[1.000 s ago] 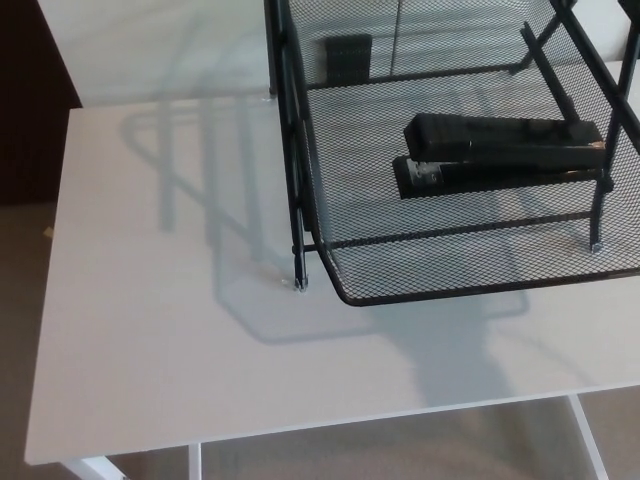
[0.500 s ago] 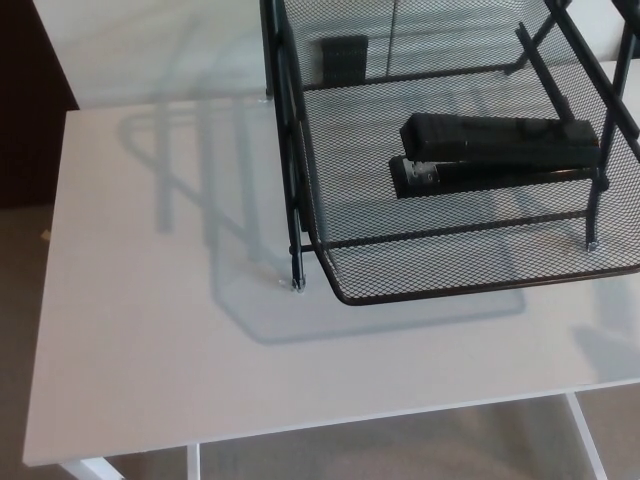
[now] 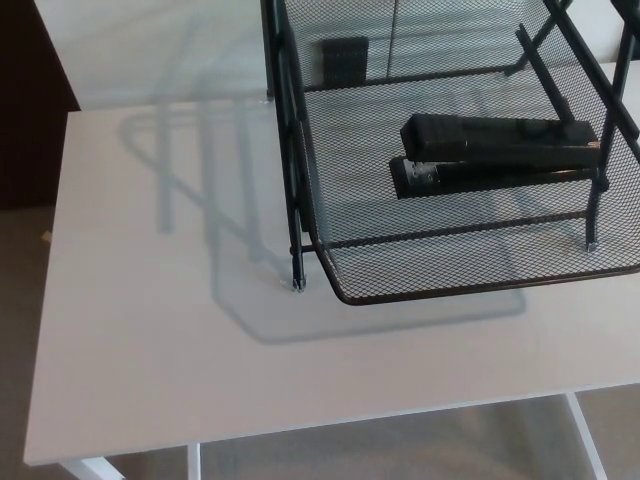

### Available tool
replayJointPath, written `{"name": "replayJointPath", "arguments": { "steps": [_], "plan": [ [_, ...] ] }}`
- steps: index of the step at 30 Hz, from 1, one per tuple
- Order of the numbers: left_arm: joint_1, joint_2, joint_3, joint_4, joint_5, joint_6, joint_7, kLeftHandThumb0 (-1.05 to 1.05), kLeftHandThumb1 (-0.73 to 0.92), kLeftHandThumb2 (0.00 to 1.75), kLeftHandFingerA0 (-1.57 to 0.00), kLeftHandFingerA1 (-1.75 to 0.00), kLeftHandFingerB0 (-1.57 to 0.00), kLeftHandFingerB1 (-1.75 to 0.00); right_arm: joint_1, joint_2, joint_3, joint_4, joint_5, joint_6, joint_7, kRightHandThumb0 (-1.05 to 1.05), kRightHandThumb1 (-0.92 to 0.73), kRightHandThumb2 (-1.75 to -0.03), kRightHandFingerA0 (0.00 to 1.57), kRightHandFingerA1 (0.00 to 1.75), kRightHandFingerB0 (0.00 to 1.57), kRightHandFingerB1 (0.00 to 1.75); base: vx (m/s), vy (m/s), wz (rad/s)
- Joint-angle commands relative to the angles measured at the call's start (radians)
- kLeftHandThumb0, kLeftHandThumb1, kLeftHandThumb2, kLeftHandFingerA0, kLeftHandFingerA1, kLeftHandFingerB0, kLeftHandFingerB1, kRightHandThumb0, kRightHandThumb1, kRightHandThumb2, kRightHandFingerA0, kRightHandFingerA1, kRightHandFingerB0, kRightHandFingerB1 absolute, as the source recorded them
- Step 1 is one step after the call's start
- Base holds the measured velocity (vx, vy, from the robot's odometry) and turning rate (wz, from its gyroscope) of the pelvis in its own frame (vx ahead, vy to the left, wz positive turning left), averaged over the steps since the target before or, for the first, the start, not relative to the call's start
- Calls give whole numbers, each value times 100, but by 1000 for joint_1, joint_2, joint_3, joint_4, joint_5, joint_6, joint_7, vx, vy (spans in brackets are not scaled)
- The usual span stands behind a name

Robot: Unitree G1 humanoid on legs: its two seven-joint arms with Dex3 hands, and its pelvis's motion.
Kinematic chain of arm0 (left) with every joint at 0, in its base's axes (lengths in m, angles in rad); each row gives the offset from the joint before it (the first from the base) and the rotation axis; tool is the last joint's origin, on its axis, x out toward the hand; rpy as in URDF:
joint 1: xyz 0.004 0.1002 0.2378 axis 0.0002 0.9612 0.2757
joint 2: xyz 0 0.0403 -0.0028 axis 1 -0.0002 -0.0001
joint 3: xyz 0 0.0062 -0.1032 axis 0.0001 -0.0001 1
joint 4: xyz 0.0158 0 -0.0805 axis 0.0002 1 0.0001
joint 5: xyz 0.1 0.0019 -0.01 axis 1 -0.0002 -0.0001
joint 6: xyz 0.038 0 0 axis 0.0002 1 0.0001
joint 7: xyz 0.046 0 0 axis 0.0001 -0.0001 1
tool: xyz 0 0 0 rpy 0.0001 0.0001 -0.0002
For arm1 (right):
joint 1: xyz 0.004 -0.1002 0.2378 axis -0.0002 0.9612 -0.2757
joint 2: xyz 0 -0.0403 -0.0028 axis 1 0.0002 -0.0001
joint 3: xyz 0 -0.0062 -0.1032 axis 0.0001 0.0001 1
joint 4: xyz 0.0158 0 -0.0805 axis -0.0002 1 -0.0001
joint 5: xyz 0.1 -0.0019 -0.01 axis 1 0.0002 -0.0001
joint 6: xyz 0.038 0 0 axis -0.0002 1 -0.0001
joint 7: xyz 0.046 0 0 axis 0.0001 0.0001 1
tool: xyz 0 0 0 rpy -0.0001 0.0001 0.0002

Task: The robot walks towards a desk on which a file tray is kept in the middle and a stapler is kept to its right. The robot lifts the stapler using its right hand and places it on the file tray.

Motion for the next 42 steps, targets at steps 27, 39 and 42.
{"name": "replayJointPath", "arguments": {
  "steps": [27,39,42],
  "plan": [
    [12,29,67,-1,-18,3,-32,-55,91,66,-31,-43,-23,-35,-63,-293,359,904,194,-129,73,-70,-65,-59,14,57,20,34,0,0,0],
    [9,43,32,2,14,-14,-27,-55,91,66,-33,-45,-26,-38,-62,-359,592,962,142,-253,45,-80,-53,-90,14,57,12,43,0,0,0],
    [10,45,37,-10,-1,6,-37,-55,91,66,-31,-46,-24,-37,-63,-364,617,968,138,-263,17,-80,-70,-62,17,53,21,30,0,0,0]
  ]
}}
